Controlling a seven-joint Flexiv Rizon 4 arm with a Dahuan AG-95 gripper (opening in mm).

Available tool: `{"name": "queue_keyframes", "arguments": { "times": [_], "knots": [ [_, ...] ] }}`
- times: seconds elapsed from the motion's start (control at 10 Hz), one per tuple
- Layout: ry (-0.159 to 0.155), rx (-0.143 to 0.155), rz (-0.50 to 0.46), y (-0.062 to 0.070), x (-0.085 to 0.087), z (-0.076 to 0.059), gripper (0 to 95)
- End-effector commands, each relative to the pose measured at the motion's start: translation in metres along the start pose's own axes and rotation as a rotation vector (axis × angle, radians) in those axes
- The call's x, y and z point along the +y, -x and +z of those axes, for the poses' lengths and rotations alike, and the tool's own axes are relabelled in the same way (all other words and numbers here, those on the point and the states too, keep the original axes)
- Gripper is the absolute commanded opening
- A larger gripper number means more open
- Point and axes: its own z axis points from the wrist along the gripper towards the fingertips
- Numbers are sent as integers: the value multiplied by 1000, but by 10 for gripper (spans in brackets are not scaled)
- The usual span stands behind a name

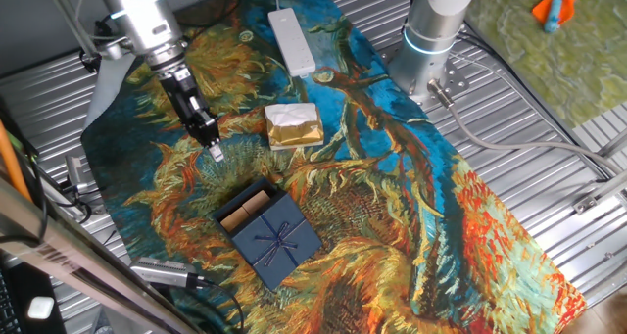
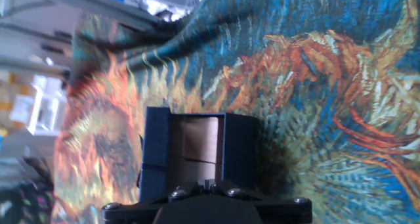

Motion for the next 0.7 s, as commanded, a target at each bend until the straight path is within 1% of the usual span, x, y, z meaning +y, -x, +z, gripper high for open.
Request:
{"name": "queue_keyframes", "arguments": {
  "times": [0.1,0.3,0.4,0.5,0.7],
  "knots": [
    [12,-27,23,-3,6,6,0],
    [10,-20,19,-2,6,6,0],
    [4,-18,11,-2,7,6,0],
    [-4,-7,1,-3,7,5,0],
    [-8,0,-15,-4,7,5,0]
  ]
}}
